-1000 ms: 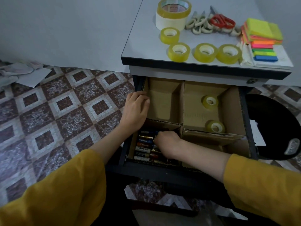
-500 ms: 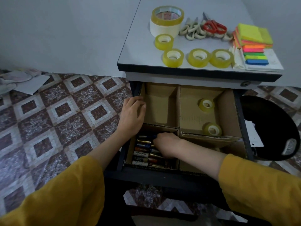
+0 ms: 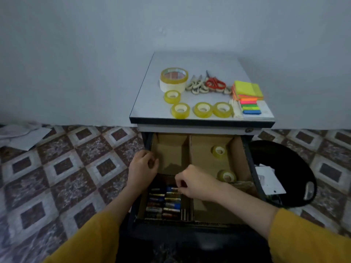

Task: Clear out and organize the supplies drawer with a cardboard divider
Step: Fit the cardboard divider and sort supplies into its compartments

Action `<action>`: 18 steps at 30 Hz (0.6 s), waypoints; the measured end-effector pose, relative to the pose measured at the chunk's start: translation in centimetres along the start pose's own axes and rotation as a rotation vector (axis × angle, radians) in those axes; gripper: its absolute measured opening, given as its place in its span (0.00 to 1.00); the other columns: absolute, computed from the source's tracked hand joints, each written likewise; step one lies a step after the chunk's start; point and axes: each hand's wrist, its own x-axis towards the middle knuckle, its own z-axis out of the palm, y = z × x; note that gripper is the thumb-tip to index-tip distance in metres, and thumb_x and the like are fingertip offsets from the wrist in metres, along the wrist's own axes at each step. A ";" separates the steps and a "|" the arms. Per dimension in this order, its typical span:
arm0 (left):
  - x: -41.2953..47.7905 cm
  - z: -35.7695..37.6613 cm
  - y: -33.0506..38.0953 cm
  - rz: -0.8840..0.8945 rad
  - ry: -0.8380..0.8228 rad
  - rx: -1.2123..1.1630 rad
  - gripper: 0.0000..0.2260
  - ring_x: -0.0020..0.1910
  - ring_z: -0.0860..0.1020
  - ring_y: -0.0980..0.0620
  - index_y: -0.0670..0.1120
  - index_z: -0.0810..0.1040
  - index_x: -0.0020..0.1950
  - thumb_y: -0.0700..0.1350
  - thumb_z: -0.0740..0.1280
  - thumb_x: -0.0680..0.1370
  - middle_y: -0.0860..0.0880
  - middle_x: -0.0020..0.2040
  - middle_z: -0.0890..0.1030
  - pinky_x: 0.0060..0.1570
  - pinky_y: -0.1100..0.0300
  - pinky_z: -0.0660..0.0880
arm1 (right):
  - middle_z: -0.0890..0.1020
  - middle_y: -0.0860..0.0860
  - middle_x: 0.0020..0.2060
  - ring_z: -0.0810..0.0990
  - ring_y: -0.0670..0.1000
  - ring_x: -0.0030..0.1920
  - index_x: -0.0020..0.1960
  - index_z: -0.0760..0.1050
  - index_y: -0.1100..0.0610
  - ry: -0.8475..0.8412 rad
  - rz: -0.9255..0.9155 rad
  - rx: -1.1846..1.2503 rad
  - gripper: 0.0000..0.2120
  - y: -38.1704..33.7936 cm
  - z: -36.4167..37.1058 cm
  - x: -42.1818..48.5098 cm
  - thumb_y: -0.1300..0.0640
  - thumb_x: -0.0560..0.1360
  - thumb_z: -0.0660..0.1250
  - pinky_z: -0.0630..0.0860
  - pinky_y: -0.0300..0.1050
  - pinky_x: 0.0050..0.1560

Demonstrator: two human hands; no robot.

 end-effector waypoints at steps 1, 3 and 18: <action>0.2 -0.2 0.3 0.007 -0.019 0.013 0.05 0.43 0.78 0.44 0.38 0.80 0.35 0.37 0.73 0.70 0.43 0.41 0.80 0.42 0.58 0.72 | 0.81 0.51 0.44 0.79 0.49 0.46 0.47 0.80 0.57 0.053 0.025 -0.003 0.06 0.4 -0.8 -0.7 0.57 0.77 0.65 0.78 0.45 0.46; 0.6 -0.7 0.5 -0.006 -0.066 0.023 0.07 0.41 0.77 0.47 0.38 0.81 0.35 0.39 0.71 0.72 0.44 0.39 0.80 0.41 0.60 0.72 | 0.82 0.48 0.44 0.79 0.46 0.46 0.47 0.81 0.54 0.153 0.072 -0.003 0.07 1.3 -2.1 -1.8 0.53 0.76 0.65 0.77 0.43 0.49; 10.2 -5.6 8.6 0.126 -0.023 -0.045 0.16 0.60 0.70 0.50 0.44 0.74 0.61 0.48 0.68 0.76 0.47 0.60 0.74 0.54 0.66 0.62 | 0.65 0.54 0.71 0.66 0.55 0.69 0.74 0.61 0.52 0.414 0.408 -0.129 0.32 7.2 -14.6 -0.5 0.55 0.72 0.68 0.67 0.46 0.63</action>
